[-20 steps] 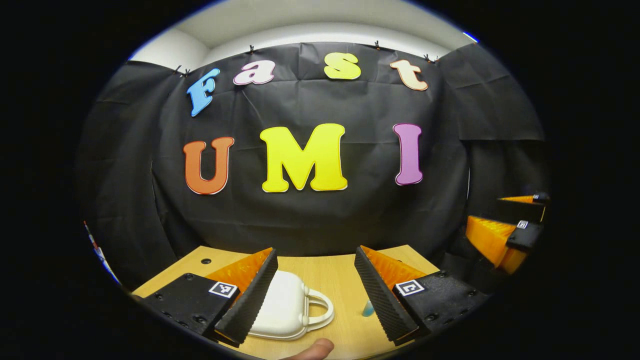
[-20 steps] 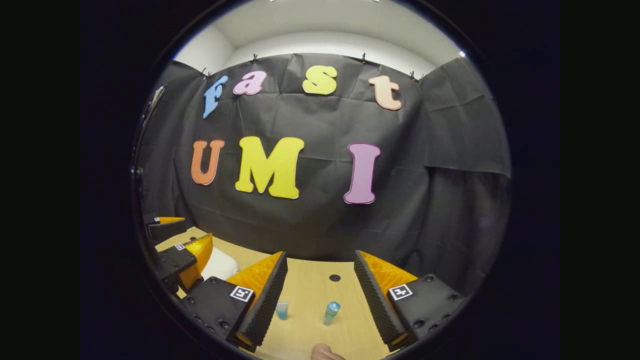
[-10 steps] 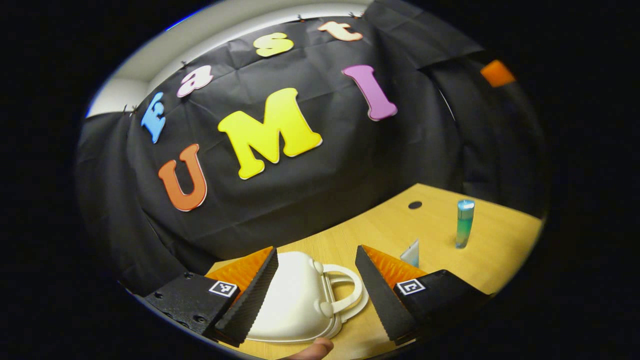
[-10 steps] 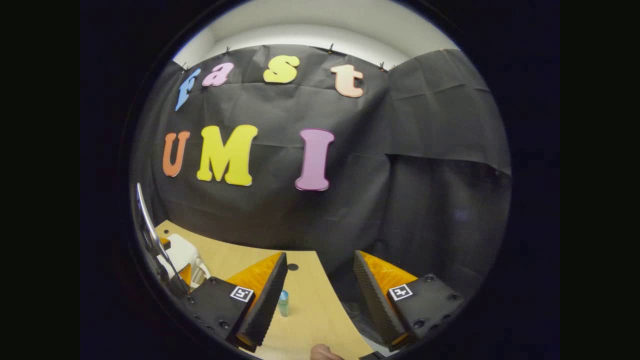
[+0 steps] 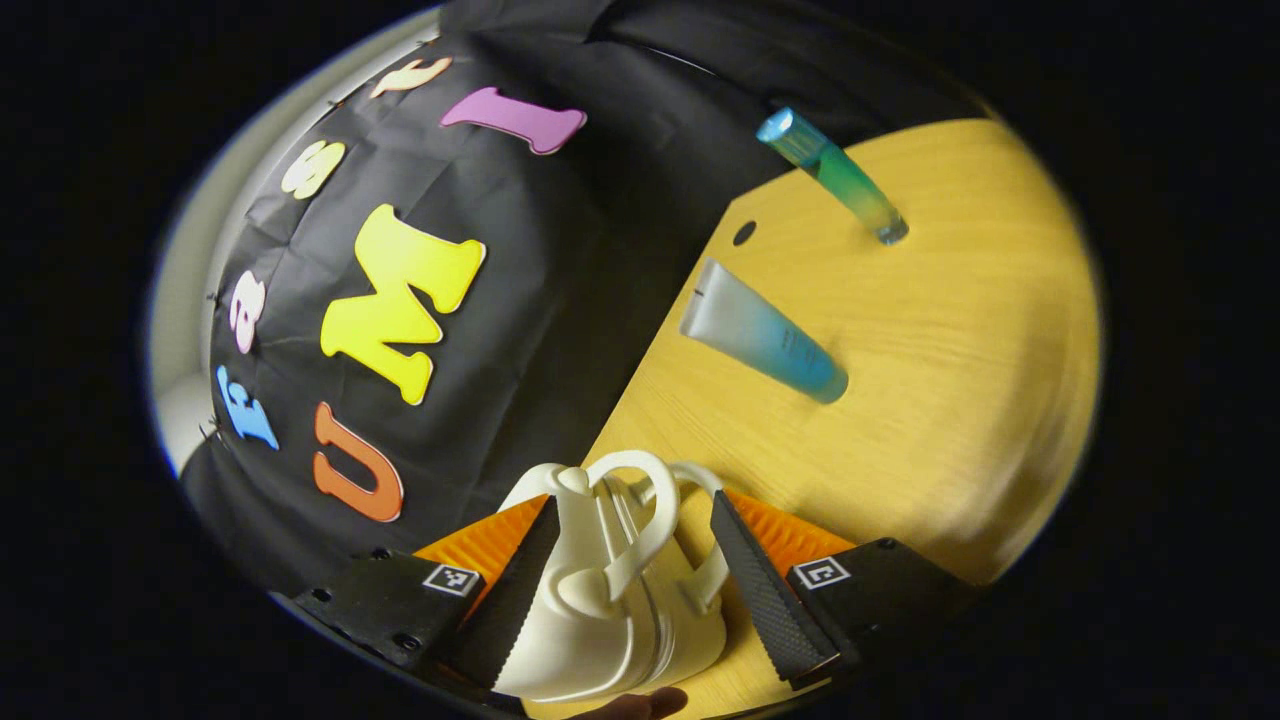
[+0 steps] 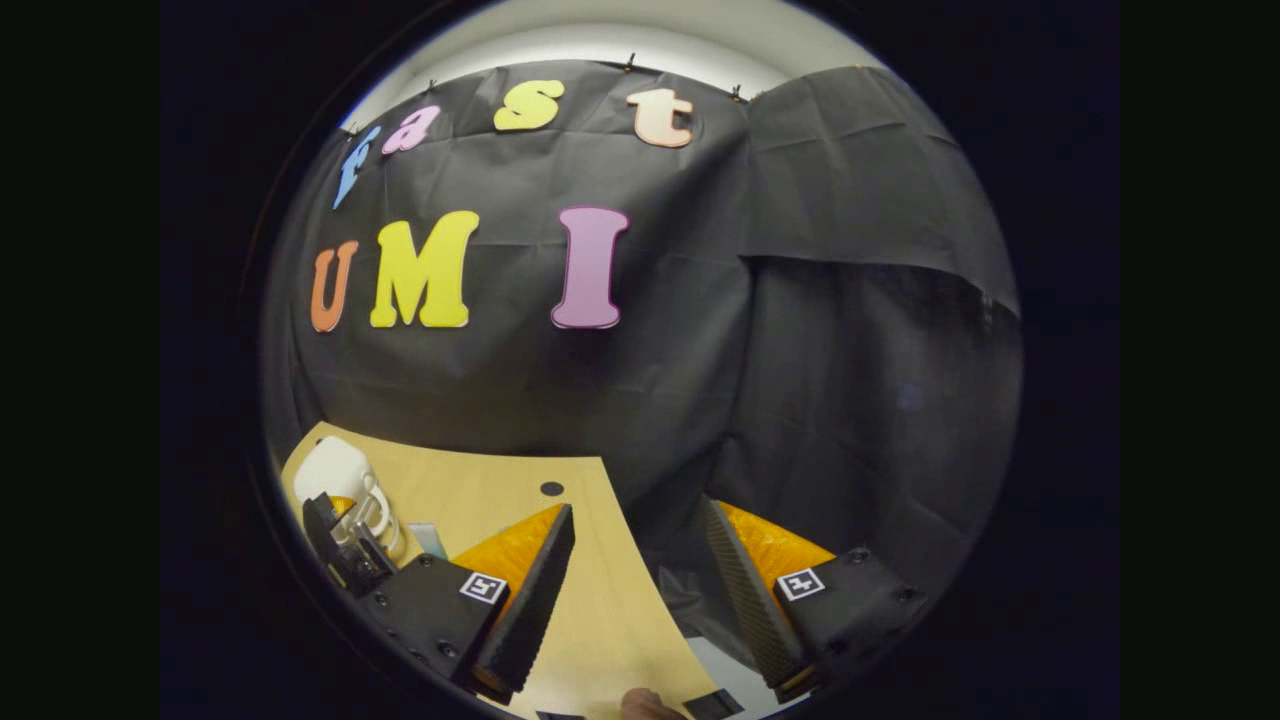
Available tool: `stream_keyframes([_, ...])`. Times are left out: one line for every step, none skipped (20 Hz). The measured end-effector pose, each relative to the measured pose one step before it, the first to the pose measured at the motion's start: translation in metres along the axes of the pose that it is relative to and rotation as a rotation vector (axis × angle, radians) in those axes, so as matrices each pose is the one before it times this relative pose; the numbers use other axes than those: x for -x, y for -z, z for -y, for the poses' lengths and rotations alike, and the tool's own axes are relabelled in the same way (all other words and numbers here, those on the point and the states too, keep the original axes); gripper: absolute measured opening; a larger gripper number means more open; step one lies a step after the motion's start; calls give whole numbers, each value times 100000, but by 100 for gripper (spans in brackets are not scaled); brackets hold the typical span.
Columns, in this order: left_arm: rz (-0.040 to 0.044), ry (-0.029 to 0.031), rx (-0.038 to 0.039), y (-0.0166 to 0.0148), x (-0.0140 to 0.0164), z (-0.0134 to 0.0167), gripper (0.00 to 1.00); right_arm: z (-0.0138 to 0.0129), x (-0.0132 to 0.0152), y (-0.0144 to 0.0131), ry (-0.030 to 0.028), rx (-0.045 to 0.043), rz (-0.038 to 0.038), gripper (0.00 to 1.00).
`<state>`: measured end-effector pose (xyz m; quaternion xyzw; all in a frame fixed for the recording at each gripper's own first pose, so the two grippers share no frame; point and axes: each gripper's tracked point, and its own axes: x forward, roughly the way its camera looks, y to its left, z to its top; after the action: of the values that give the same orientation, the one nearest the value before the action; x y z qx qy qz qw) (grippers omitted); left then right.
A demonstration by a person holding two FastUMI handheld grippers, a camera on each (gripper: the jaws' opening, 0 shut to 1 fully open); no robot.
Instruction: First open the suitcase, pack the skin care products into it, and then close the suitcase.
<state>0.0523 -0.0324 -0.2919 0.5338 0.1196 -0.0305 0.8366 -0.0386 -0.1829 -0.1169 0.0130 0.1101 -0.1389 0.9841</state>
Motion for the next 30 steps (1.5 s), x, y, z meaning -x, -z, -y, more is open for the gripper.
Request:
stream_keyframes([-2213, -2154, -4073, 586, -460, -106, 96, 195, 47, 628, -381, 214, -1284, 78])
stream_keyframes([-2637, -289, -3789, 530, -610, -83, 96, 145, 68, 569, -334, 389, -1357, 79])
stream_keyframes([-2310, 615, -3265, 389, -511, 426, 93, 108, -18, 472, -52, 390, -1156, 79])
stream_keyframes([-1267, 949, -2138, 291, -310, 354, 89, -5, -60, 427, -371, 205, -718, 79])
stream_keyframes([-313, -443, -1868, 66, -281, 16, 80, -101, 42, 178, -323, 235, -474, 79])
stream_keyframes([-16, -933, -1776, -77, -93, -245, 75, -76, 45, 75, -298, 186, -215, 79])
stream_keyframes([37, -213, -1273, -35, -183, -114, 65, -256, 57, 80, -946, 290, 161, 79])
stream_keyframes([-56, -169, -756, 23, -171, -136, 59, -320, 25, -124, -548, 988, 406, 80])
stream_keyframes([-531, 870, -386, 236, -242, -54, 50, -172, -79, -50, -198, 1209, 567, 80])
stream_keyframes([-1041, 1104, -1101, 300, -245, 13, 44, -180, 25, -164, -485, 643, 488, 78])
stream_keyframes([-1281, 253, -2181, 188, -17, -208, 36, -125, -27, -57, -126, 141, 611, 79])
stream_keyframes([-1000, -151, -1678, 238, 37, -284, 30, -254, -47, -23, -371, -92, 308, 78])
stream_keyframes([277, -449, -699, -105, -3, -225, 20, -405, -27, 127, -648, 54, -244, 78])
stream_keyframes([163, 246, 107, -35, 38, -45, 17, -288, -8, -18, -544, 187, -157, 80])
stream_keyframes([302, 13, -6, -82, 189, -289, 12, -265, -53, 88, -502, 340, -32, 80])
stream_keyframes([173, 508, 1465, 80, 61, -394, 9, -222, -57, -90, -268, 265, 136, 80])
stream_keyframes([-1076, 863, 2906, 301, 136, -178, 5, -151, -9, -26, -194, 108, 151, 80])
stream_keyframes([-512, 406, 2830, 317, 78, -513, 5, -200, -135, -187, -114, -94, -31, 79])
stream_keyframes([-144, -501, 1761, 50, 450, -718, 4, -315, -122, -37, -216, -84, 47, 80])
stream_keyframes([577, 36, 1195, -171, 218, -628, 4, -292, -117, -129, -119, 58, 27, 80])
stream_keyframes([454, 723, 2133, -187, 15, -719, 3, -266, -32, -94, -90, 9, 229, 80])
stream_keyframes([277, 959, 3097, 187, 60, -925, 3, -367, -145, -239, -186, 80, 98, 80])
stream_keyframes([-270, 184, 3864, 26, 189, -1090, 3, -389, -138, -62, -233, 31, -72, 79])
stream_keyframes([-242, -249, 4479, 207, 455, -1388, 3, -466, -185, -164, -306, -39, -198, 80])
stream_keyframes([101, -497, 4726, 31, 341, -1515, 3, -503, -108, -47, -267, 128, -238, 80])
stream_keyframes([1030, -912, 4830, 15, 203, -1751, 3, -460, -199, -195, -41, 532, -67, 79])
stream_keyframes([1211, -35, 6253, -66, 212, -1507, 3, -660, -129, -246, -316, 778, 303, 79])
stream_keyframes([704, 451, 5997, -46, -198, -1448, 3, -601, -70, -249, -216, 730, 246, 80])
stream_keyframes([76, 425, 4332, 117, -35, -1387, 3, -739, -172, -226, -510, 526, 175, 80])
stream_keyframes([301, -961, 2974, 472, 340, -1708, 3, -699, -103, -298, -266, 276, 269, 80])
